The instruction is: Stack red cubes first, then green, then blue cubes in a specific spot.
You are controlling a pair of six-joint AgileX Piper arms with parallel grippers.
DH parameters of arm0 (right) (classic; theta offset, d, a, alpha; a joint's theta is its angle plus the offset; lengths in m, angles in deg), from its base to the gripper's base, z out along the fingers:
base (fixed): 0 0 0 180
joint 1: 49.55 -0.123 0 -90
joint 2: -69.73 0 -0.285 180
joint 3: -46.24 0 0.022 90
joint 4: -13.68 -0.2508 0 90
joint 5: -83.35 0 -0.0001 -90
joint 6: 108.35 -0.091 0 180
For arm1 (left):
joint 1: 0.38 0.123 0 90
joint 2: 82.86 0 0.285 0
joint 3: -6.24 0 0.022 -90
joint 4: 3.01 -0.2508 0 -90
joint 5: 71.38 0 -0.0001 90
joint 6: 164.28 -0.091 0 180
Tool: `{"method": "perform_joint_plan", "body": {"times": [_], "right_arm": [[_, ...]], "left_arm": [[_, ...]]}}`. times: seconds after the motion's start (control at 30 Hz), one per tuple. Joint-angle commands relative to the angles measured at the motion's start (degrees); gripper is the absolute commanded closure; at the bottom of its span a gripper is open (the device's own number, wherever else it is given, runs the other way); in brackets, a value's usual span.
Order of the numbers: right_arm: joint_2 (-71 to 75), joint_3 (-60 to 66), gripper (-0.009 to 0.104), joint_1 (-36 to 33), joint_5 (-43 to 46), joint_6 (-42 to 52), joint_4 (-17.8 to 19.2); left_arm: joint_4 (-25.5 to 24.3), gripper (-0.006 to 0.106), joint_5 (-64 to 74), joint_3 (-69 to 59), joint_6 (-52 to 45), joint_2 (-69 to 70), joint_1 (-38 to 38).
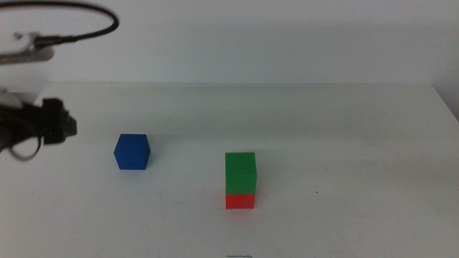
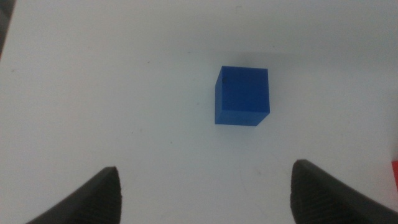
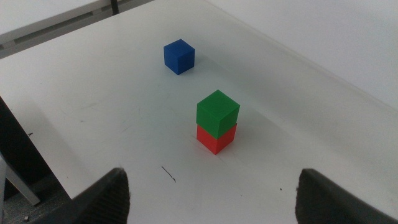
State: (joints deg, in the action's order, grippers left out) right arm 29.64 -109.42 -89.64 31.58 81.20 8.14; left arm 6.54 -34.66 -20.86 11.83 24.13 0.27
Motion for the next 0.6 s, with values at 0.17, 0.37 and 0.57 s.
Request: {"method": "perform_joint_plan", "body": {"times": [0.17,0.37,0.57], "right_arm": [[-0.3,-1.3,0.008,0.3,4.0,0.6,0.4],[-0.3,-1.3,0.008,0.3,4.0,0.6,0.4],[-0.3,-1.3,0.008,0.3,4.0,0.6,0.4]], "left_arm": [[-3.9,0.008,6.8,17.5,1.6,-14.4,-5.5],[-9.5,0.008,11.9,28.7,5.7,-27.8,-10.2],[-7.2,0.008,14.5,36.1,5.0,-37.4,-10.2]]}}
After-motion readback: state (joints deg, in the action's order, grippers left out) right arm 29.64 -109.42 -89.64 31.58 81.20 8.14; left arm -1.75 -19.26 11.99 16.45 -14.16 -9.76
